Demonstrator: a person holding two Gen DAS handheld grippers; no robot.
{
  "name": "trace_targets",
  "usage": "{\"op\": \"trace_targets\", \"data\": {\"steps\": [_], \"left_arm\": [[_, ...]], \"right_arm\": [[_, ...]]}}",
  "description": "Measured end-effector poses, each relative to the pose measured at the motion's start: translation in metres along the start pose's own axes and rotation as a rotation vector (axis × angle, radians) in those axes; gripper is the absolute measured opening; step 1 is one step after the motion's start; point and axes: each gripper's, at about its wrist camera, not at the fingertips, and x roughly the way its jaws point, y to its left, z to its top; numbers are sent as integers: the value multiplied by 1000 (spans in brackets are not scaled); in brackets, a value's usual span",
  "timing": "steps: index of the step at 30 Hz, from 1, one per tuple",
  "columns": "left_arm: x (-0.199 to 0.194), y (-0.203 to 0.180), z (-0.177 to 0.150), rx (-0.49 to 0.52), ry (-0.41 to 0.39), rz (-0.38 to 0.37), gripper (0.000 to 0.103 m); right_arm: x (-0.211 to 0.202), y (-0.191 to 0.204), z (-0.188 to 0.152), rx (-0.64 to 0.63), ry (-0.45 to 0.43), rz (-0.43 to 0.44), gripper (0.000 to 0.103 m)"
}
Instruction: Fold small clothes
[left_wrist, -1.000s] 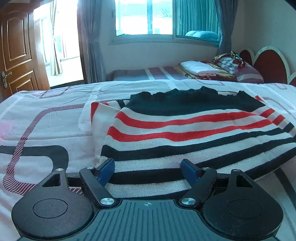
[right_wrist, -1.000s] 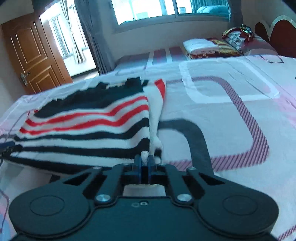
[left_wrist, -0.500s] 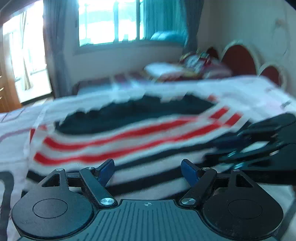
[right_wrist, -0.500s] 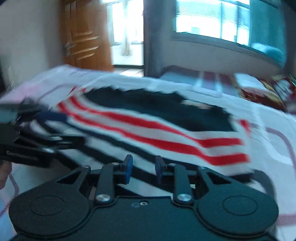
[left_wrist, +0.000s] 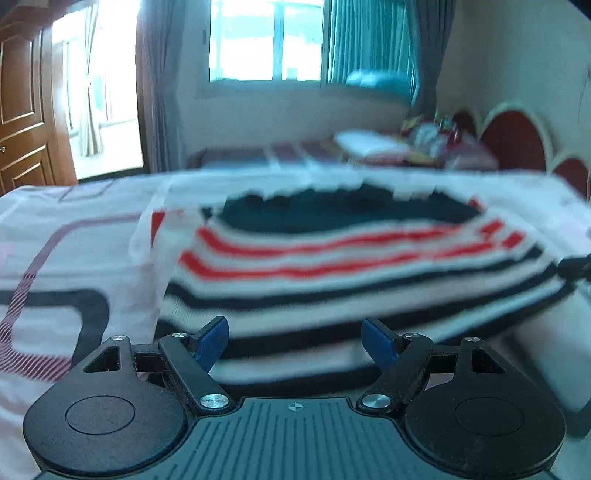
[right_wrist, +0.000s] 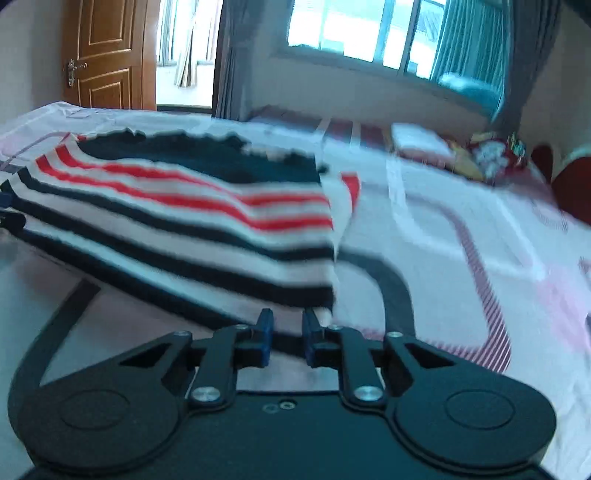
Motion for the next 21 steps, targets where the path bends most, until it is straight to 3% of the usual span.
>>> {"op": "trace_targets", "data": {"steps": [5,7,8,9,12,15,17,19,21], "left_arm": [[32,4,22,1,-3,-4,79],[59,1,23,30,107,51,80],[61,6,22,-4,90,48,86],[62,9,23,-34,101,38,86],[50,8,26,7,63,73,86],[61,16,18,-18,90,58,91],[64,14,20,4,100,67,92],[56,11,24,12,115,91,92],[31,12,23,4,76,107,92]], "right_arm": [[20,14,22,13,-47,15,25],[32,19,29,18,-60,52,19],[40,23,30,3,-50,60,17],[50,25,28,-10,-12,57,17],[49,21,27,7,7,53,19],[35,25,32,19,-62,56,25],[55,34,27,-14,21,66,23],[56,39,27,-36,11,42,23],[46,35,33,7,13,50,23]]}}
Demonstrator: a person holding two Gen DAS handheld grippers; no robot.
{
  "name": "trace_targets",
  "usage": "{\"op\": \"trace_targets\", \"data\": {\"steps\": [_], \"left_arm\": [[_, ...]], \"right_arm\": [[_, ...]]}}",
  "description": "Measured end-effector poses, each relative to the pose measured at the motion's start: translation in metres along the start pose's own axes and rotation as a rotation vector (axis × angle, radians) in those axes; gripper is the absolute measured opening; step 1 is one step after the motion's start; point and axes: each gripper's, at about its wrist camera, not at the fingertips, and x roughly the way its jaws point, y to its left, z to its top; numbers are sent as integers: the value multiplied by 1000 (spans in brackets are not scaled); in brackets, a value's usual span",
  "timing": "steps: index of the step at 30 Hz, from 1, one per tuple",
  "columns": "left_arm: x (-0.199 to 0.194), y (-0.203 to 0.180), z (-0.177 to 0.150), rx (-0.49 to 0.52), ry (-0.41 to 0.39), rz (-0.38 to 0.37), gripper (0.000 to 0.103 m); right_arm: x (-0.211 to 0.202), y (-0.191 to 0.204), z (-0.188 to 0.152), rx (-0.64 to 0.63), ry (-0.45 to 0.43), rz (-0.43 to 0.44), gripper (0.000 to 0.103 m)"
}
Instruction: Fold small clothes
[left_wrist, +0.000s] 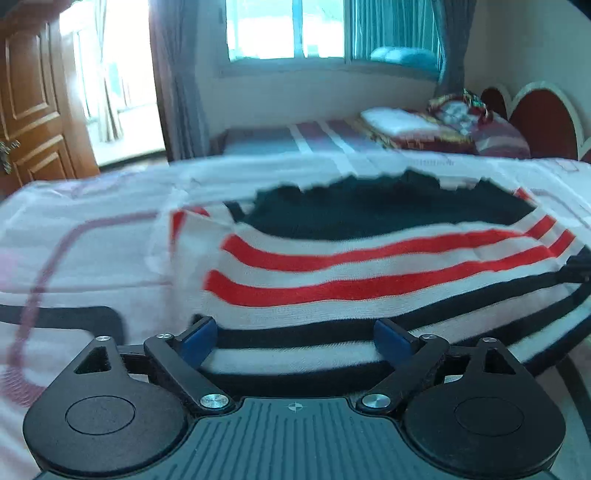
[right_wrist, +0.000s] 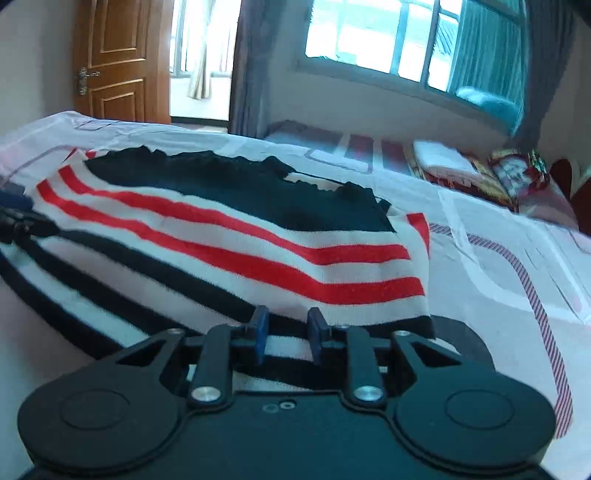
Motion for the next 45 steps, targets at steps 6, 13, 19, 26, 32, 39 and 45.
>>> {"op": "trace_targets", "data": {"steps": [6,13,19,26,32,39,45], "left_arm": [[-56,42,-47,-373,-8,-65,92],[-40,61,-88,-754,5,-197,85],[-12,71,-90,-915,-80,-242,85],[22,76,-67,-956,-119,-223,85],[38,78,-52,-926,-100,-167,57],[45,94,-57,-987,-97,-218,27],[50,99,-77,-1046,-128,-251,25]], "right_arm": [[-44,11,-6,4,-55,44,25],[-65,28,-13,75,-64,126,25],[-53,28,-4,232,-48,191,14],[-17,21,21,320,-52,232,9],[20,30,37,294,-36,273,9],[44,39,39,282,11,281,9],[53,36,34,286,29,278,3]]}}
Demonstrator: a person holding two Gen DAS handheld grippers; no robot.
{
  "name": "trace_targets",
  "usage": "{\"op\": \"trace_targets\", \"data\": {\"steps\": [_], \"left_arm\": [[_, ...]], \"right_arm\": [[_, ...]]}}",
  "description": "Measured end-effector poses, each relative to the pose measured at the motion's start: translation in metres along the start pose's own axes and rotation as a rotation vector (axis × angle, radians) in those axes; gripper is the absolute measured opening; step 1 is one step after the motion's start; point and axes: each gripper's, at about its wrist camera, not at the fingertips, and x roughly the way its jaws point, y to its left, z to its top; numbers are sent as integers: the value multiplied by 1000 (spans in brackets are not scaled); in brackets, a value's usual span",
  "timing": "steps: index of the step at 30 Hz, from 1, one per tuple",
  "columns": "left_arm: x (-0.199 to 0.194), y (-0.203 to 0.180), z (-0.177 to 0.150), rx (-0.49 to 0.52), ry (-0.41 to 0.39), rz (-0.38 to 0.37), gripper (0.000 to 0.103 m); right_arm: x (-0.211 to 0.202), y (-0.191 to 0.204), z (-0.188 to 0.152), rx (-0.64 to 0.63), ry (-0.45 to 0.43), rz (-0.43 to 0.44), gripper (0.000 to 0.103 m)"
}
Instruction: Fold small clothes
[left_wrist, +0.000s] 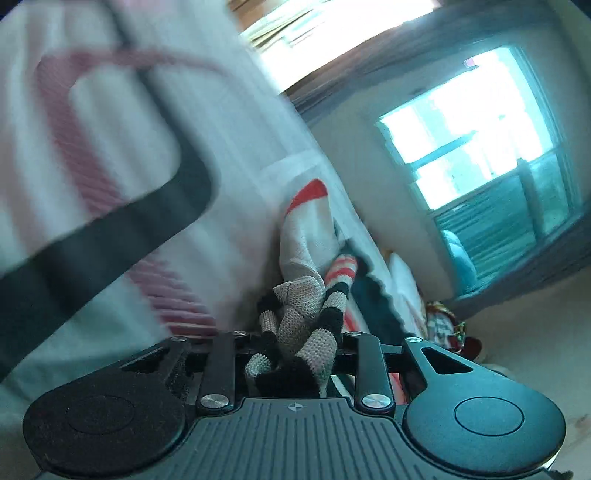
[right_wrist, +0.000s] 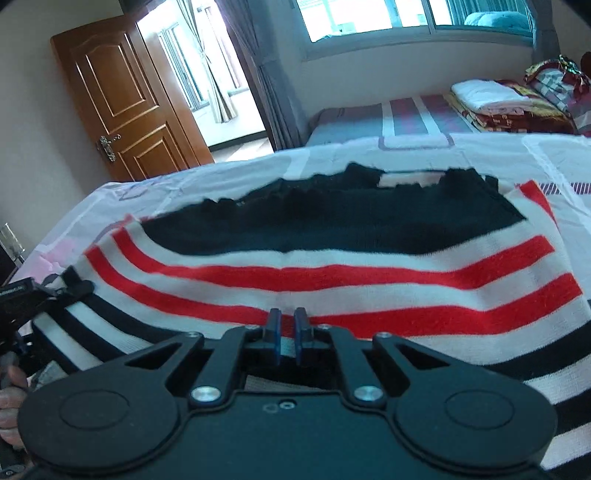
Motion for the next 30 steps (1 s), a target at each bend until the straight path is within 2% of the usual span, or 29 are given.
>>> {"op": "trace_targets", "data": {"steps": [3,6,12,14,16,21,25,28,30], "left_arm": [[4,-3,1,26,0,-1,25],[7,-2,3,9,9,-12,25],[11,-7,14,12,27,-68,25],[6,-15,17,34,27,-119,25],[5,-28,21,57,42,-163,25],[2,-86,24,166,68,-252,25],[6,-156,10,267,119,-364,25],[25,-206,-14,342,218,-410,25],[44,-233,-43,421,312,-410,25]], "right_arm": [[-6,2,2,-1,-17,16,7],[2,4,-2,-50,12,-22,1],[6,15,-4,-142,14,-67,1],[7,9,-4,-102,8,-51,0],[7,-4,-3,-6,9,-13,0],[8,-18,-1,104,20,31,0],[9,-24,-2,164,19,54,0],[9,-30,-2,209,16,79,0],[-2,-50,-1,340,-16,106,0]]}}
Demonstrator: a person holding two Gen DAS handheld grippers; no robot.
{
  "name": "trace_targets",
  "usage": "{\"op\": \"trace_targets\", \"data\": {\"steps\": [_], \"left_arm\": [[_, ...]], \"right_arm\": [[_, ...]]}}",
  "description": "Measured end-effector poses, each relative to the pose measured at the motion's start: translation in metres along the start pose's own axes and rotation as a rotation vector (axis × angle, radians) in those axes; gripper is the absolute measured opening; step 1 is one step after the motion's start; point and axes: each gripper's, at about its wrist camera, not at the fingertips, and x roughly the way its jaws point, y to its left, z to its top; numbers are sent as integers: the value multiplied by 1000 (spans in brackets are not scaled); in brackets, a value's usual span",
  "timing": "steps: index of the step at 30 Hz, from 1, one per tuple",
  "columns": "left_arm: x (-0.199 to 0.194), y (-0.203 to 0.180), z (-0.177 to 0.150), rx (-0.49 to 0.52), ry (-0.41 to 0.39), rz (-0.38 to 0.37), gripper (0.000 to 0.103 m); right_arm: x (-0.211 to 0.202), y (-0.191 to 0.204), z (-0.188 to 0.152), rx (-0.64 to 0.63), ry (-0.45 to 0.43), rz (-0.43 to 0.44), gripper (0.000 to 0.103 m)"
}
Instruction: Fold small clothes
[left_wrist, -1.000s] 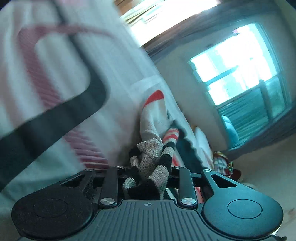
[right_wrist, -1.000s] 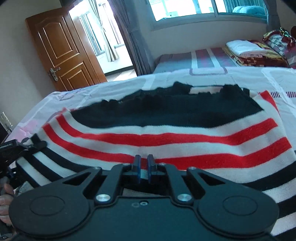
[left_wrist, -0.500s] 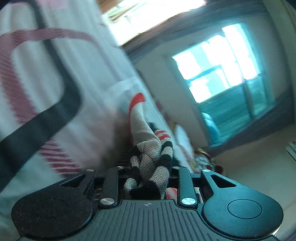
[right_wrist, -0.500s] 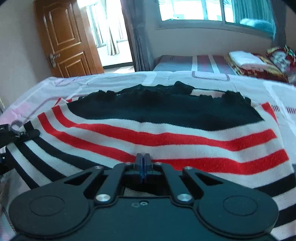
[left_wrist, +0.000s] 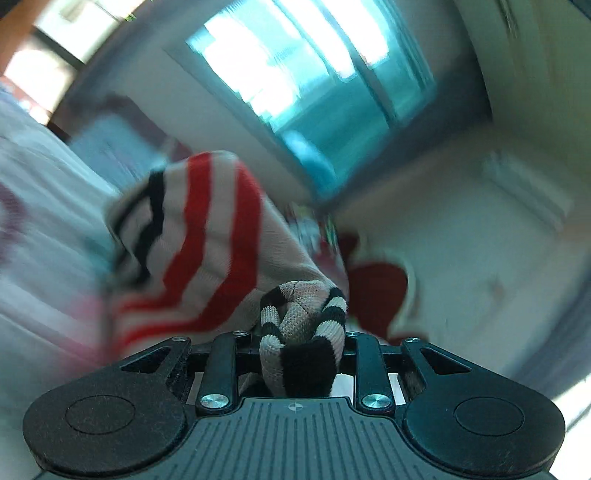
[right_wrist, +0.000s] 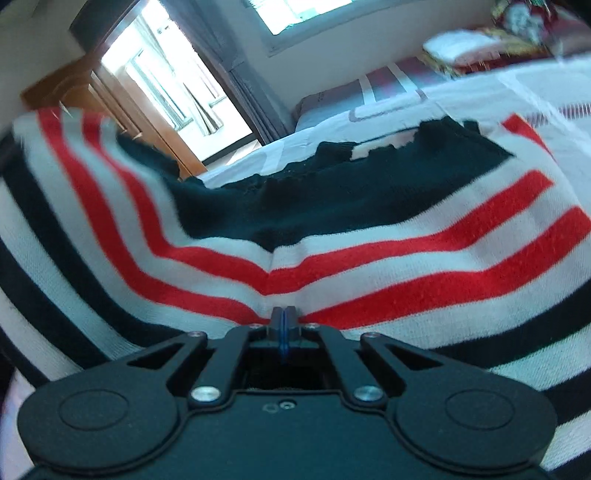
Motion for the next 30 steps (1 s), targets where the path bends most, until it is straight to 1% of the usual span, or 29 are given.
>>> {"op": "trace_targets", "data": {"steps": [2,3,4,5,6,7,8,9,10,11,12,13,14,16,17,18,19,21,23,25,27,28,30], "left_arm": [[31,-16,-18,62,93,4,25],[48,-19,-29,78,138,8,25],[65,-20,-42,87,190,13,25],[82,-21,-56,102,246,27,25],[97,-22,-69,119,298,44,26],[111,-26,-83,158,349,75,26],[116,-32,-94,215,358,115,28],[115,-38,-99,257,339,121,41],[105,-47,-99,264,334,88,51],[95,-50,-94,239,324,45,58],[81,-54,-84,229,294,15,58],[57,-58,-75,251,240,3,58],[39,-58,-66,266,199,9,58],[9,-40,-45,265,128,54,58],[-1,-30,-38,277,111,108,58],[-5,-16,-31,279,114,169,58],[-6,0,-24,257,126,217,58],[-10,24,-20,206,138,256,58],[-12,38,-23,199,162,301,58],[-8,52,-31,209,182,309,58],[-11,53,-33,218,176,300,58],[-15,51,-36,221,176,299,58],[-10,51,-37,222,181,295,58]], "right_arm": [[-37,-32,7,167,-144,-13,25],[-56,-50,10,240,-202,-20,52],[-77,-69,12,314,-260,-38,85],[-95,-87,15,365,-298,-15,90],[-110,-103,18,412,-308,36,89],[-123,-115,21,449,-309,62,90],[-135,-122,23,458,-317,61,90],[-145,-126,25,451,-327,60,90],[-152,-129,26,451,-330,65,90],[-158,-131,27,458,-327,68,90],[-161,-131,27,459,-320,76,90],[-163,-132,26,459,-308,87,90],[-163,-131,24,461,-287,95,90],[-158,-127,19,454,-236,124,90],[-154,-124,17,446,-203,134,90],[-146,-120,15,436,-163,146,90],[-140,-114,12,426,-134,151,89],[-124,-108,15,399,-82,139,87],[-110,-105,18,395,-17,139,86],[-102,-99,18,389,40,108,77],[-97,-94,22,364,52,116,76],[-93,-90,28,335,58,93,74],[-88,-83,39,253,72,41,72]]}}
